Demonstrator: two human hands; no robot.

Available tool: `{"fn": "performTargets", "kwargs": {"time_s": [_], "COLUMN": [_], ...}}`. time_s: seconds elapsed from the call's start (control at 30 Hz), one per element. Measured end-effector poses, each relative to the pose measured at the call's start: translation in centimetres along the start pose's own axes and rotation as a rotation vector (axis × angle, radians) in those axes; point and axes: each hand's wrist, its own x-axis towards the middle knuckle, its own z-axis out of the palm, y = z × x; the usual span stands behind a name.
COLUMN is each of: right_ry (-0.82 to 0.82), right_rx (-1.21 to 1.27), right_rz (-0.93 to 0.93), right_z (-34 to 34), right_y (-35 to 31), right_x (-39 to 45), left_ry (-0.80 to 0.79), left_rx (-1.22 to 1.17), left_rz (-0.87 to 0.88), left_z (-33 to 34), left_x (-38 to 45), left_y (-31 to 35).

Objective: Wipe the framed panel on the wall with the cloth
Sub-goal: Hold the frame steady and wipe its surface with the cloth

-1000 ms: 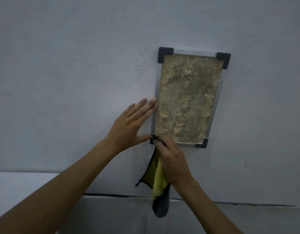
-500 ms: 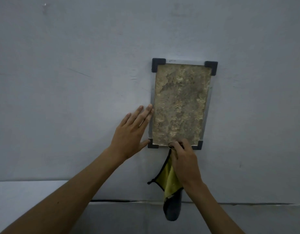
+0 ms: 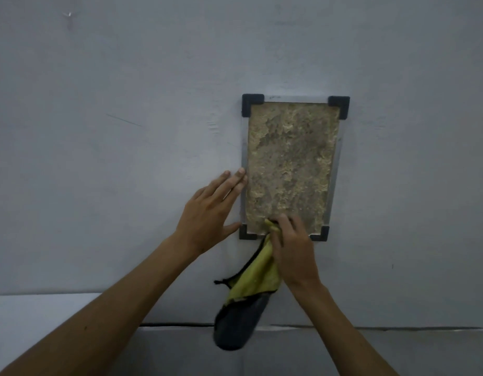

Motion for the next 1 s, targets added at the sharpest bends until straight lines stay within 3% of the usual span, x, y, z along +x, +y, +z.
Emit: {"fn": "performTargets", "kwargs": {"time_s": [0.1,0.23,0.4,0.5,0.6,0.77,1.0], "right_ry": [0.09,0.205,0.031,-0.095,-0.103,0.063,-0.153], "right_rx": [0.069,0.046,-0.087,-0.086,-0.048,-0.017,-0.083], "right_rz": [0.05,-0.063,-0.229,-0.208,-0.177,-0.173,-0.275], "right_z": [-0.5,-0.1,1.7,2.0,1.3,0.8,1.9], "right_y": [-0.5,-2.5,-0.5,1.1,0.7,-1.2,-0.1], "right_x": [1.3,4.6,0.9,-2.2,-0.9,3.2,-0.9], "left_ry": [0.048,0.118,0.121,0.1,0.088,0.078,0.048], "left_rx": [-0.021,-0.082,-0.08,-0.082,-0.08,-0.089,-0.082], "left_rz": [0.015,0.008,0.05,0.052,0.043,0.041,0.061], "left_z": [-0.1,0.7,1.0,1.1,1.0,1.2,1.0], "left_x": [0.3,0.6,0.5,0.4,0.2,0.2,0.2], "left_y": [-0.4,-0.1,-0.9,-1.0,-0.9,-1.0,-1.4]}}
